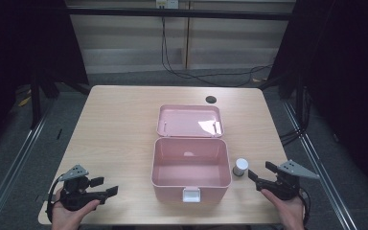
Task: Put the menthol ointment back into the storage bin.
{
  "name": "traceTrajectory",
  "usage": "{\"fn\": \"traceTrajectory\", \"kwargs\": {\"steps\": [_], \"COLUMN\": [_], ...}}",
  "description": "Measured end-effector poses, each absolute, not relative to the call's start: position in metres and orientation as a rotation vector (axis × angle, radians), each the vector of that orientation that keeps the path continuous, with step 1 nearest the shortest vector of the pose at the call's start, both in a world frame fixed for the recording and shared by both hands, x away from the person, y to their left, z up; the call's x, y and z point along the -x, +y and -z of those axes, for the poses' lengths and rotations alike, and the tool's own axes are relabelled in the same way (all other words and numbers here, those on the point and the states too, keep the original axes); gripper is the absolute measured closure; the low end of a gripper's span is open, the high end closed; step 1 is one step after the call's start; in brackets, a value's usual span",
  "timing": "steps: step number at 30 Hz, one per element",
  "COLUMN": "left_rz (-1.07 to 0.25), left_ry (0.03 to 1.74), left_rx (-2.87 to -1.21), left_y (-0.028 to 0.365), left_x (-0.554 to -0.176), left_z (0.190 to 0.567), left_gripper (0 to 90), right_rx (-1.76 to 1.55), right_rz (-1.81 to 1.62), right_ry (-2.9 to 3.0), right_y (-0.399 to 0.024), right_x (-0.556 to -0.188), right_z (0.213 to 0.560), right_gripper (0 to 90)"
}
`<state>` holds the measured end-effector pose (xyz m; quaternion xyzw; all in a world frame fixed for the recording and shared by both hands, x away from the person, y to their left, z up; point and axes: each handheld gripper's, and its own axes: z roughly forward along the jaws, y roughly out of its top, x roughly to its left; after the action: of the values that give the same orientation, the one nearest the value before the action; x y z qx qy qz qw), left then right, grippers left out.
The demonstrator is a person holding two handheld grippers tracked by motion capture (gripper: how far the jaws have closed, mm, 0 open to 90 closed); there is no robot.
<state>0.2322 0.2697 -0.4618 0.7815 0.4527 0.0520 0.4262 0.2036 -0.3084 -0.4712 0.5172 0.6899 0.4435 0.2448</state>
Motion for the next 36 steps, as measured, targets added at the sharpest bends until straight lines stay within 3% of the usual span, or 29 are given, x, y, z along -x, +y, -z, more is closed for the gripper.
{"fn": "traceTrajectory", "kwargs": {"steps": [8,14,15,22,29,36], "left_rz": [-0.132,-0.132,-0.13,-0.133,-0.128,-0.136], "left_ry": [1.146,1.139,1.14,1.136,1.131,1.134], "left_rx": [-1.952,-1.961,-1.963,-1.959,-1.965,-1.963], "left_y": [0.27,0.269,0.268,0.269,0.268,0.269], "left_x": [-0.232,-0.232,-0.232,-0.231,-0.232,-0.231], "left_z": [0.463,0.463,0.463,0.463,0.463,0.462], "left_gripper": [26.1,26.0,26.0,26.0,26.0,26.2], "right_rx": [-1.457,-1.455,-1.449,-1.411,-1.454,-1.435], "right_rz": [-1.212,-1.27,-1.311,-1.304,-1.275,-1.133], "right_ry": [1.915,1.968,2.012,2.107,2.121,2.211], "right_y": [-0.311,-0.313,-0.315,-0.313,-0.311,-0.306], "right_x": [-0.208,-0.207,-0.207,-0.204,-0.215,-0.23], "right_z": [0.472,0.47,0.467,0.457,0.448,0.436], "right_gripper": [19.9,28.6,33.3,39.9,36.6,27.2]}}
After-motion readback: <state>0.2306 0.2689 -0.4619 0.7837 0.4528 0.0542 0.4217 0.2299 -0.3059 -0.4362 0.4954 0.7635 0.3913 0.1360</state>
